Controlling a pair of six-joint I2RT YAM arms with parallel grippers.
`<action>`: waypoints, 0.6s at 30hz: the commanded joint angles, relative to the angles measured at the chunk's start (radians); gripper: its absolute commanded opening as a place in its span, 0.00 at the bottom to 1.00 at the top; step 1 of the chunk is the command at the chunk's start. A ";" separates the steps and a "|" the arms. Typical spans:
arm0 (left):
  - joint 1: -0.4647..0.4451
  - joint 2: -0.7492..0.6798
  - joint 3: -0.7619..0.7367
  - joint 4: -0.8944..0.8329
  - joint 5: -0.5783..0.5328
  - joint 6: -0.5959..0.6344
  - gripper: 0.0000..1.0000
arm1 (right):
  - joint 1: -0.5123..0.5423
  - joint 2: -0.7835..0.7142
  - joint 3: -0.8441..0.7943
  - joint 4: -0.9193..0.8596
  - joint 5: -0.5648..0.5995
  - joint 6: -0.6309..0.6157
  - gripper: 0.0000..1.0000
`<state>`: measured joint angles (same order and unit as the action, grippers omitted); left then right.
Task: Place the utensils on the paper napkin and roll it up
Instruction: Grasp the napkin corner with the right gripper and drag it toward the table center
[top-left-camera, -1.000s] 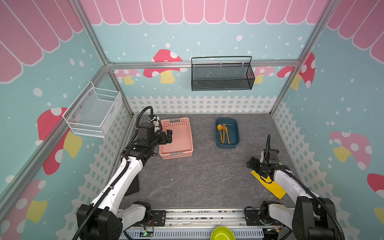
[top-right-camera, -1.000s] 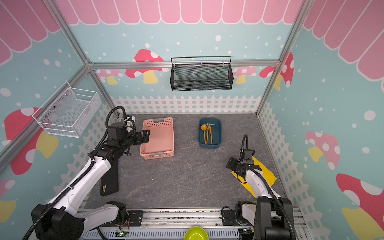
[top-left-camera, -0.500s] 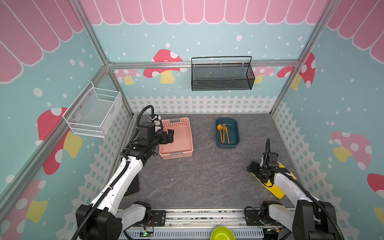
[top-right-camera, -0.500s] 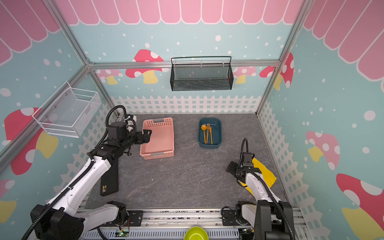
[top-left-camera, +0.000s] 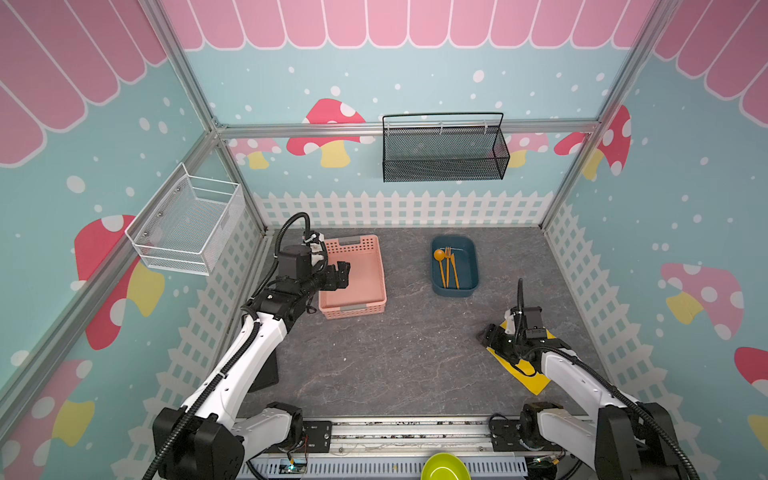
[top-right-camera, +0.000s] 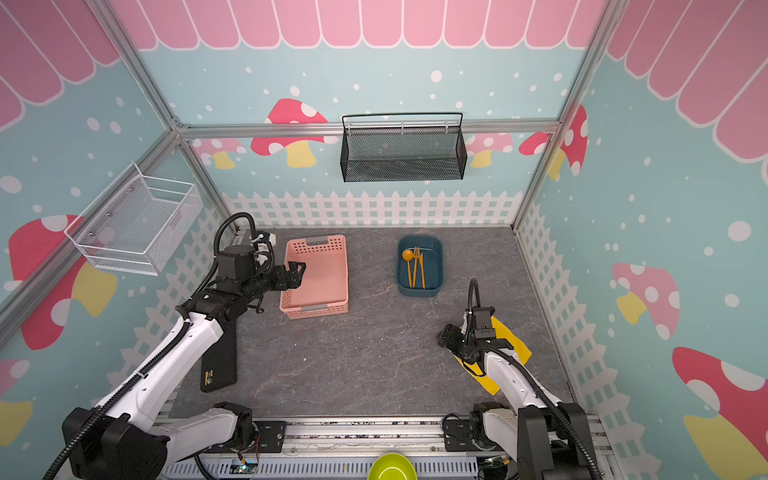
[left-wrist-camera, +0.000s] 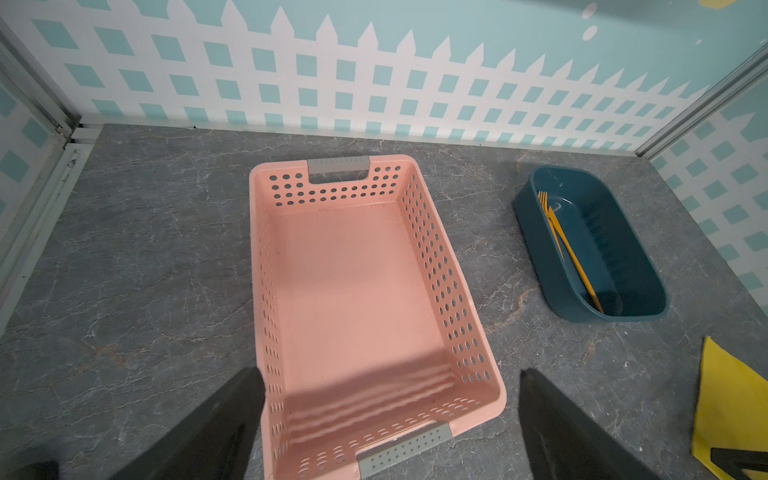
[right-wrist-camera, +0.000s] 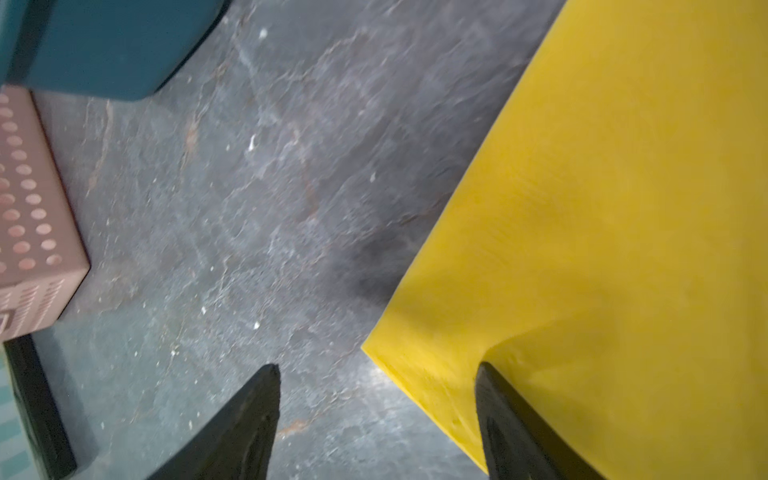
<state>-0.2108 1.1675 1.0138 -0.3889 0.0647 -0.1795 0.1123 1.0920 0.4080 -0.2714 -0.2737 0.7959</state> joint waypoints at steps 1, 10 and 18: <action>-0.002 -0.021 -0.013 0.009 0.018 -0.008 0.97 | 0.085 0.004 -0.027 0.015 -0.004 0.150 0.74; -0.003 -0.023 -0.017 0.020 0.043 -0.021 0.97 | 0.327 0.047 -0.016 0.128 0.040 0.421 0.74; -0.003 -0.031 -0.023 0.019 0.049 -0.028 0.97 | 0.516 0.204 0.081 0.217 0.086 0.528 0.74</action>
<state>-0.2111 1.1599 1.0000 -0.3786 0.0952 -0.1993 0.5835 1.2415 0.4564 -0.0750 -0.2241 1.2369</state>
